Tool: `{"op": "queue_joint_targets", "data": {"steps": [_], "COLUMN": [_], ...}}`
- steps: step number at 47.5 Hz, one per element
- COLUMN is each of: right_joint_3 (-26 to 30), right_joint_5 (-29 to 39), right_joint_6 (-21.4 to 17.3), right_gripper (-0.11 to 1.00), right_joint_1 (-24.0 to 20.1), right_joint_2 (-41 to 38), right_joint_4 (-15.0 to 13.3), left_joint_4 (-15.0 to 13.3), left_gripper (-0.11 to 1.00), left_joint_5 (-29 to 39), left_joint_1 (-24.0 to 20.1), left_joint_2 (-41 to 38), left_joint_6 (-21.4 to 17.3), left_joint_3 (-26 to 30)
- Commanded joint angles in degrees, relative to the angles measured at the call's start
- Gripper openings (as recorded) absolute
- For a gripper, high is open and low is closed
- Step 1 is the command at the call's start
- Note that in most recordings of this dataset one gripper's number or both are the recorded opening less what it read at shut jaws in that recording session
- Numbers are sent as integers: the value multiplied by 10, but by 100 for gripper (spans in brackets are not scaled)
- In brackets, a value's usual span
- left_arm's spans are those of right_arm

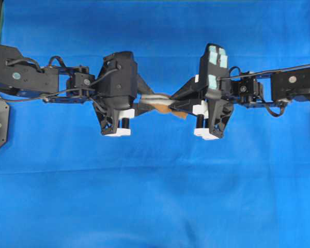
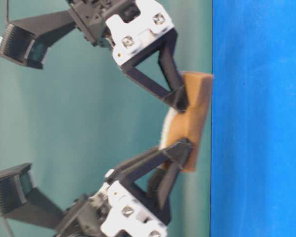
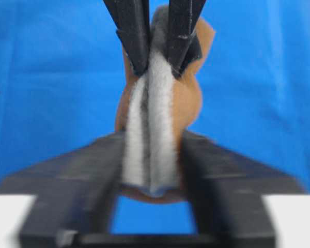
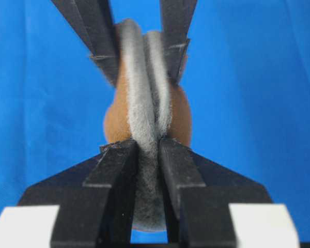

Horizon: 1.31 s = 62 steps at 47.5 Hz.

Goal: Hand over the sponge with the left arm and wipe it with the right arm.

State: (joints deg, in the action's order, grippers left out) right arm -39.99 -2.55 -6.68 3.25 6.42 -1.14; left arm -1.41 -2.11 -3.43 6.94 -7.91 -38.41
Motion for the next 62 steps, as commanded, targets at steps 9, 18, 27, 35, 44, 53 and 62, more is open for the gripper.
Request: {"op": "queue_joint_targets", "data": {"steps": [9,18,27,35,44,53,62], "right_joint_3": [-11,-26,-33,-29,-33,-33,-33], "right_joint_5": [3,3,3,2,-6,-25,-49], "right_joint_6": [1,1,2,2,1,1,2], "right_gripper": [20,20,20,20,20,20,20], "right_joint_1": [-2,-2,-2,-2,-2,-1,1], "right_joint_2": [40,54,59,52,-3,-76,-125], "right_joint_4": [-6,-6,-7,-10,-10,-11,-17], "left_joint_4": [-2,-2,-2,-2,-2,-2,-2], "left_gripper": [87,92,92,92,92,92,92], "left_joint_5": [-32,-45,-54,-54,-55,-55,-55], "left_joint_1": [0,3,3,3,3,3,3], "left_joint_2": [85,178,263,291,285,282,281], "left_joint_6": [8,9,10,10,10,10,10], "left_joint_3": [-40,-105,-159,-172,-171,-172,-172]}}
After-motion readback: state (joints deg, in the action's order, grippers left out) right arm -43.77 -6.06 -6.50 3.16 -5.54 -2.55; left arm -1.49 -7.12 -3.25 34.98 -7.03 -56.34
